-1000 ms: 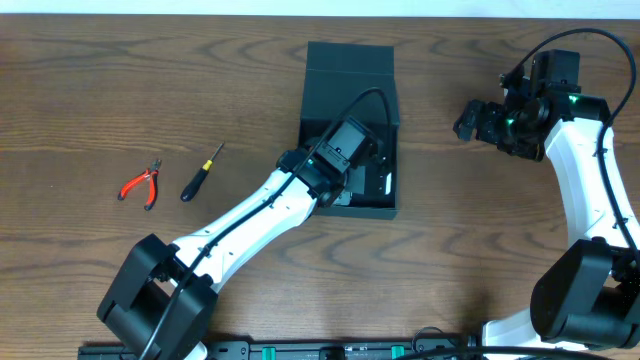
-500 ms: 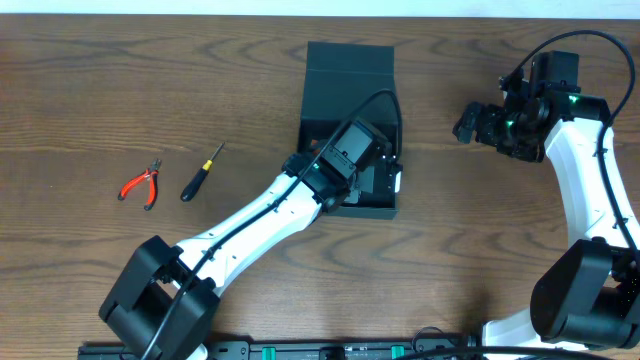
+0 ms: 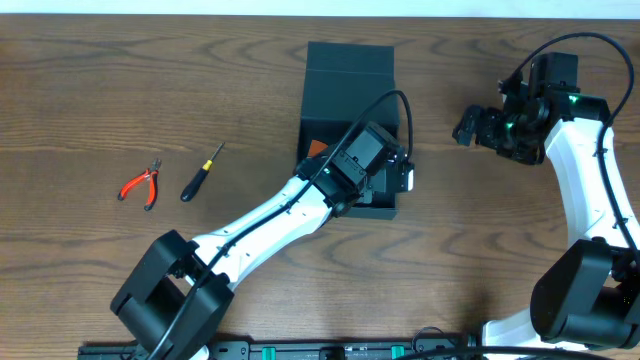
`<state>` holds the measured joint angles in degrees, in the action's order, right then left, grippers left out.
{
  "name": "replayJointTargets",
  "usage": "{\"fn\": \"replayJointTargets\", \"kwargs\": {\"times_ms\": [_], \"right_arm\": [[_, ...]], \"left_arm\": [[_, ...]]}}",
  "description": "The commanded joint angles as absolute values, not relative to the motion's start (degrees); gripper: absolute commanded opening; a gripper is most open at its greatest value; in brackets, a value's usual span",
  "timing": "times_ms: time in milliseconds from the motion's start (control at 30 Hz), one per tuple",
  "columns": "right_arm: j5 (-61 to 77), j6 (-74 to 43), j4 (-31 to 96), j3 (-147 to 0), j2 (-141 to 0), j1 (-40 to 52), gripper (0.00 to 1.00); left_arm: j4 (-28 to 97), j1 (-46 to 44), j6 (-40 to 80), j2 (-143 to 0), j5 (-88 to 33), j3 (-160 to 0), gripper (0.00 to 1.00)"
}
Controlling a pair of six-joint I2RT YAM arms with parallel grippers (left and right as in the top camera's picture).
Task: Pack container
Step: 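Carry the hammer into the black box and lower it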
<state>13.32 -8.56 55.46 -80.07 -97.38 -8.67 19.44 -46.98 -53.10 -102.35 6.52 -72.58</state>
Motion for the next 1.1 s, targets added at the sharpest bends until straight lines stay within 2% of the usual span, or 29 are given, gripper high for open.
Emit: {"fn": "replayJointTargets", "kwargs": {"times_ms": [0,400,667,1067], "right_arm": [[13.52,-7.38,55.96,-80.14,-97.65,-8.93,0.99],[13.52,-6.55,56.23,-80.14,-97.65,-8.93,0.99],[13.52,-6.57,56.21,-80.14,-97.65,-8.93,0.99],[13.52,-6.57,56.18,-80.14,-97.65,-8.93,0.99]], "left_arm": [[18.92,-46.78,-50.22,-103.13,7.86,-72.88,0.06],[21.93,-45.82,-54.13,-103.13,9.82,-72.88,0.06],[24.64,-42.85,-55.37,-103.74,2.90,-72.86,0.06],[23.27,-43.94,-56.82,-103.74,2.11,-72.86,0.06]]}}
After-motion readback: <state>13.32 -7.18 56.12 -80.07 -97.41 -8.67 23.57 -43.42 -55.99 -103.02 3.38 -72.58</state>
